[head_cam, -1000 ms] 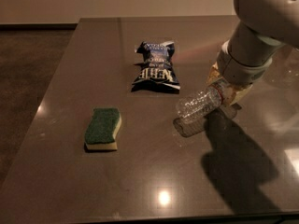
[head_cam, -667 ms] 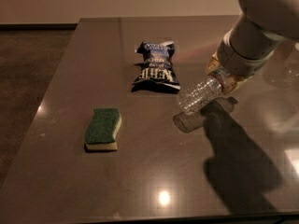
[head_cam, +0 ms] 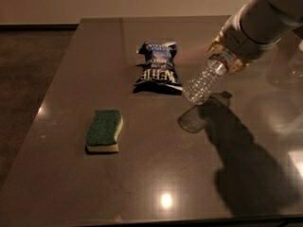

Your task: Place water bottle upright

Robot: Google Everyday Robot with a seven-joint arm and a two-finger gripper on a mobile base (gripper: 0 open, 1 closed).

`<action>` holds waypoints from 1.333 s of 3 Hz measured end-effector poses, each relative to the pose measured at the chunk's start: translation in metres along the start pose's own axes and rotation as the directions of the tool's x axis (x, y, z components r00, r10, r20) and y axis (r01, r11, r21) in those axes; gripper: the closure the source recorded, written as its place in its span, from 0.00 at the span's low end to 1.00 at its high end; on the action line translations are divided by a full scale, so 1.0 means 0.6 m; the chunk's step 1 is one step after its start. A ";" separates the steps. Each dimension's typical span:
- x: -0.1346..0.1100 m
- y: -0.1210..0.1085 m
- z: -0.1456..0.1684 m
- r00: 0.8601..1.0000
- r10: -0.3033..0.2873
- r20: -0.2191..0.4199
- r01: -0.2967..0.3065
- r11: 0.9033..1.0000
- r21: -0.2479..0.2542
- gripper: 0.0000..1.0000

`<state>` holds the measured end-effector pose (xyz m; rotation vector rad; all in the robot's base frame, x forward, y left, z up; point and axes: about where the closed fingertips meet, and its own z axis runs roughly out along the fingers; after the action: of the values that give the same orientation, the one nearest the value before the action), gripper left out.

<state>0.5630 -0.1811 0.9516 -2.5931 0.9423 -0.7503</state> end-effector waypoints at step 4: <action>0.041 -0.015 -0.005 0.982 -0.179 -0.062 0.188 0.961 0.203 1.00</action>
Offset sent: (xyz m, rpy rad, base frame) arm 0.0067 -0.0015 0.0023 -0.0667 -0.0486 0.0272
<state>0.5817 -0.1909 0.9672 -2.5098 0.6019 -0.9041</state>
